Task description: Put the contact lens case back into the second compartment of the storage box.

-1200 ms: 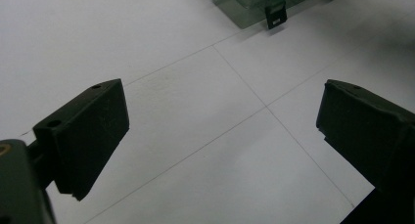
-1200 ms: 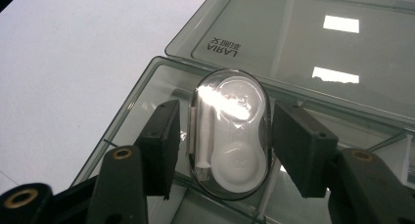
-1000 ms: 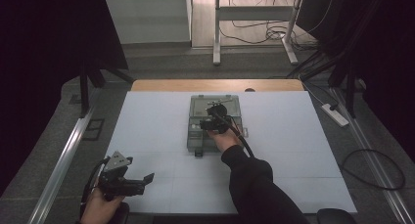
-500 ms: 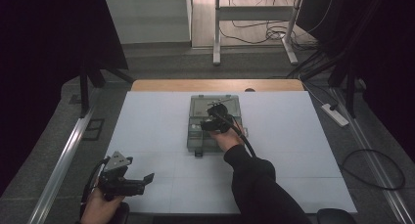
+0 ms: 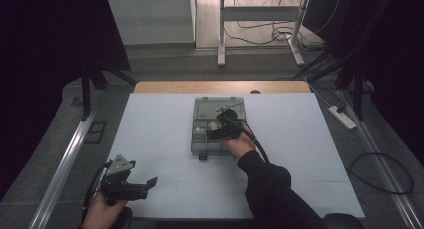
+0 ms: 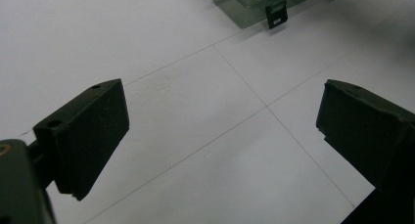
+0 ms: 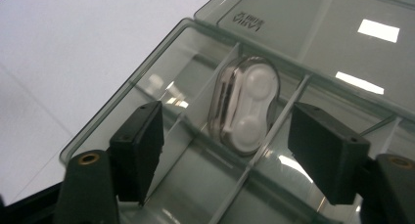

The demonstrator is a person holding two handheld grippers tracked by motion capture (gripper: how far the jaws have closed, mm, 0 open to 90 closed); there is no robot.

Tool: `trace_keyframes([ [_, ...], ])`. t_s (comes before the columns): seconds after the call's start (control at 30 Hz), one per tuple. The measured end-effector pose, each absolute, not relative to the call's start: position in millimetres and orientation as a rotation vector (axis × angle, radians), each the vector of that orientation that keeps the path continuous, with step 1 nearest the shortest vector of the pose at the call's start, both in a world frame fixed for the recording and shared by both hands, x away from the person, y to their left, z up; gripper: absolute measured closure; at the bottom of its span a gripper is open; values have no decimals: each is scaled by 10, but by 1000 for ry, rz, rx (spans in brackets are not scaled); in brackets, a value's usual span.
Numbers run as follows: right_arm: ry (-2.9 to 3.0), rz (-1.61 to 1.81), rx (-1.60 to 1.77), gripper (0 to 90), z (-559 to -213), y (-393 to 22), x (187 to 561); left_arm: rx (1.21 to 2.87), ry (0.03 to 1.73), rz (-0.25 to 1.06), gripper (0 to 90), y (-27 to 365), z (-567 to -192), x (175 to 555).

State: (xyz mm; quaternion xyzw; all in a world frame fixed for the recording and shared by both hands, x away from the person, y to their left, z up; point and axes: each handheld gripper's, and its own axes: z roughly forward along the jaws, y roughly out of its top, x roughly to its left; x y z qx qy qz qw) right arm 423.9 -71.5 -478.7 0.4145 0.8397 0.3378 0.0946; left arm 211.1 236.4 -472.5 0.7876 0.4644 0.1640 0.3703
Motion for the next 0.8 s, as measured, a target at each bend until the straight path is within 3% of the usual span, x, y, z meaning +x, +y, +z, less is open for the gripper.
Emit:
trace_keyframes([
  [0.8, 2666, 1004, 1020, 86, -4729, -889, 3882, 2013, 1201, 414, 55, 2372, -4725, 2115],
])
